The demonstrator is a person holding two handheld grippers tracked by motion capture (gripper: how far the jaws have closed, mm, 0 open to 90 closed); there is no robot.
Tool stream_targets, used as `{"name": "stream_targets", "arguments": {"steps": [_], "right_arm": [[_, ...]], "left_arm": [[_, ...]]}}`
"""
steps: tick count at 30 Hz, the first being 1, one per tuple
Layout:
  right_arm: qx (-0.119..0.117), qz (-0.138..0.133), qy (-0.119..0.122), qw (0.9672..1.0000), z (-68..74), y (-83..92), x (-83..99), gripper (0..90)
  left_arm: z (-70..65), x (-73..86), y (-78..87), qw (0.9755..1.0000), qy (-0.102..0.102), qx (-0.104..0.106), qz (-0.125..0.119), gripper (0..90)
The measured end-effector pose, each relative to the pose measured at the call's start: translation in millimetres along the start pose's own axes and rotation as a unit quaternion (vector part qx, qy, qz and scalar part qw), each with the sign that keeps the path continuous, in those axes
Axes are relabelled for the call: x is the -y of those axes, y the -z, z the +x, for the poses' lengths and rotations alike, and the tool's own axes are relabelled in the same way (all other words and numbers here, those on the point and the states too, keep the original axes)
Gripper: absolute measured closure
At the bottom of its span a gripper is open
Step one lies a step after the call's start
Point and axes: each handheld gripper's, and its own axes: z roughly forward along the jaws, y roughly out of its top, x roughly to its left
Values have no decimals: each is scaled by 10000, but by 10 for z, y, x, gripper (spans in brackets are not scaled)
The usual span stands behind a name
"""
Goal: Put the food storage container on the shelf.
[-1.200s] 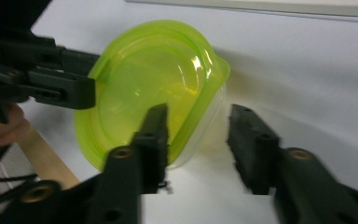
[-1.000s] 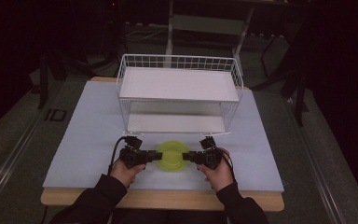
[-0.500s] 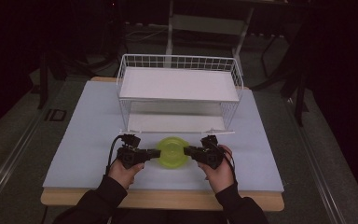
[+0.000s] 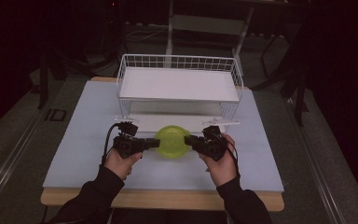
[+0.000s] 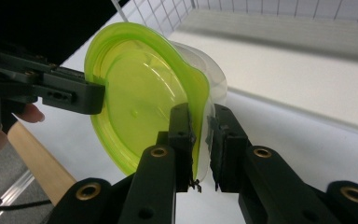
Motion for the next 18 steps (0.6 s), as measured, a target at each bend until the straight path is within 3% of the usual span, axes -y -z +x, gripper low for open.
{"name": "stream_targets", "arguments": {"steps": [12, 18], "right_arm": [[119, -240, 97, 9996, 60, 170, -431, 798], [-136, -277, -120, 9995, 22, 250, -637, 801]], "left_arm": [[-129, -415, 187, 9998, -93, -28, -194, 817], [-184, -656, 298, 9997, -117, 4, -218, 818]]}}
